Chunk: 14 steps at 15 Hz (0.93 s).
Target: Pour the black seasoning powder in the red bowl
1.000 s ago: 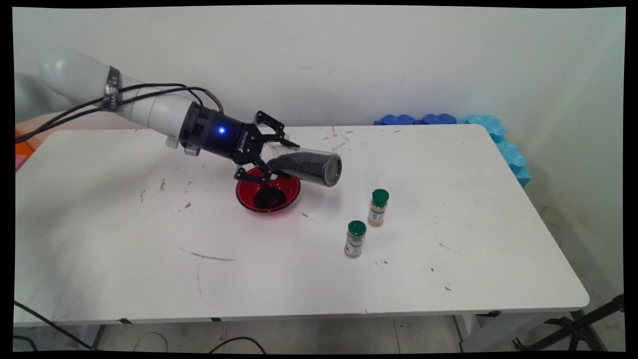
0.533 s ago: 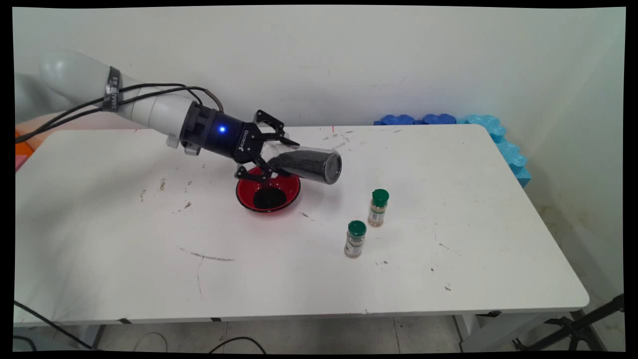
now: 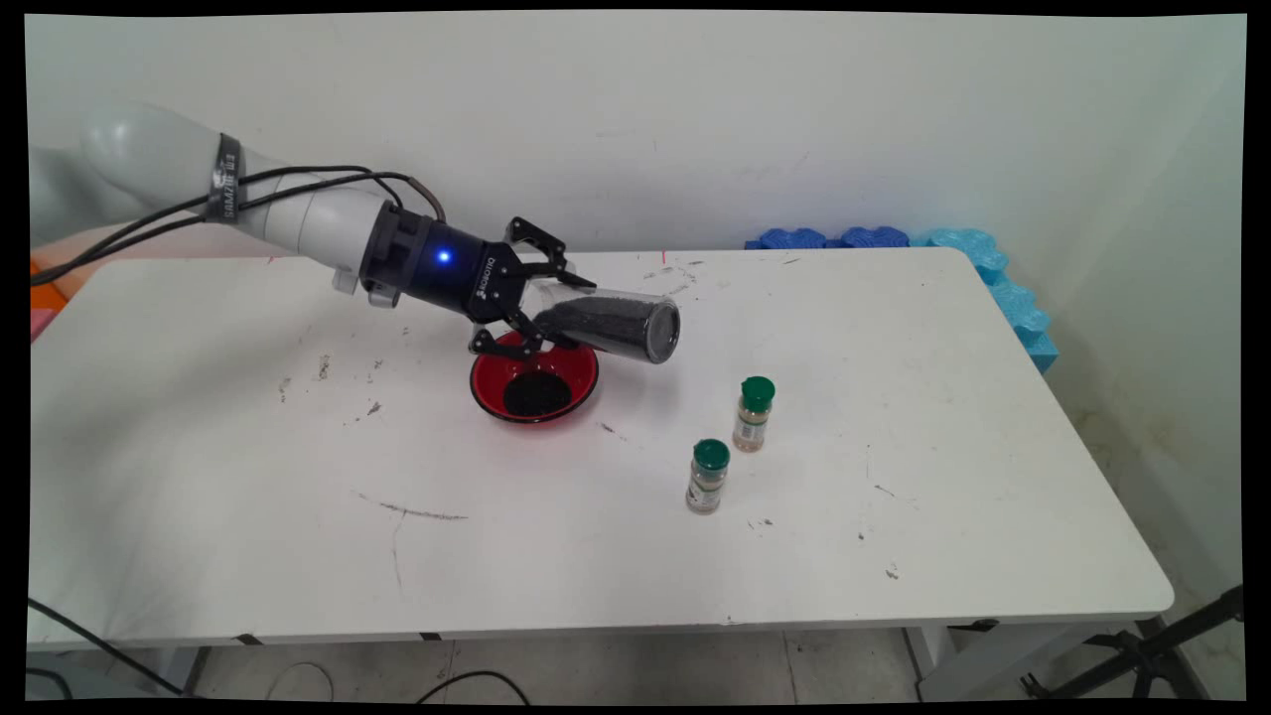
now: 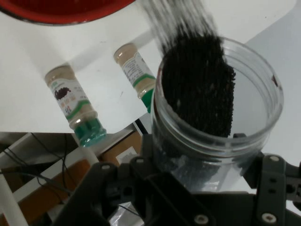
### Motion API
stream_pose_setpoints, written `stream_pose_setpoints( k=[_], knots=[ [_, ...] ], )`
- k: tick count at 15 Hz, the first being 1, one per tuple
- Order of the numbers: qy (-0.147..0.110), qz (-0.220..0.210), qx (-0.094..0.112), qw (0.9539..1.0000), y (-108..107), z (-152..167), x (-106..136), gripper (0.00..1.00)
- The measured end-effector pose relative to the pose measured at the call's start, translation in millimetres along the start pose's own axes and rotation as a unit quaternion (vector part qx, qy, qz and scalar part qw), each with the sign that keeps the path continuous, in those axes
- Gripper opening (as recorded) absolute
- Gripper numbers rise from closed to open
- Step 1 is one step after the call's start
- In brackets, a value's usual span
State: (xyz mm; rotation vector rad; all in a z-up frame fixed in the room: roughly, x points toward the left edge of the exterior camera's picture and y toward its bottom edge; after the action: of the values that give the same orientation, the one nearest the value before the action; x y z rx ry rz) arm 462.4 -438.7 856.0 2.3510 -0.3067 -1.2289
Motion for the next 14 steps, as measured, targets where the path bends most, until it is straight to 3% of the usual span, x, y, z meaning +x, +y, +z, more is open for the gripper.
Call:
stream_pose_setpoints(
  k=[8, 12, 14],
  knots=[
    [0.013, 0.072, 0.003, 0.9973, -2.0, -5.5, 3.2, 0.00],
    [0.020, 0.142, 0.015, 0.9896, -4.8, -9.9, 2.9, 0.00],
    [0.024, 0.186, 0.021, 0.9820, -5.4, -12.9, 2.3, 0.00]
  ],
)
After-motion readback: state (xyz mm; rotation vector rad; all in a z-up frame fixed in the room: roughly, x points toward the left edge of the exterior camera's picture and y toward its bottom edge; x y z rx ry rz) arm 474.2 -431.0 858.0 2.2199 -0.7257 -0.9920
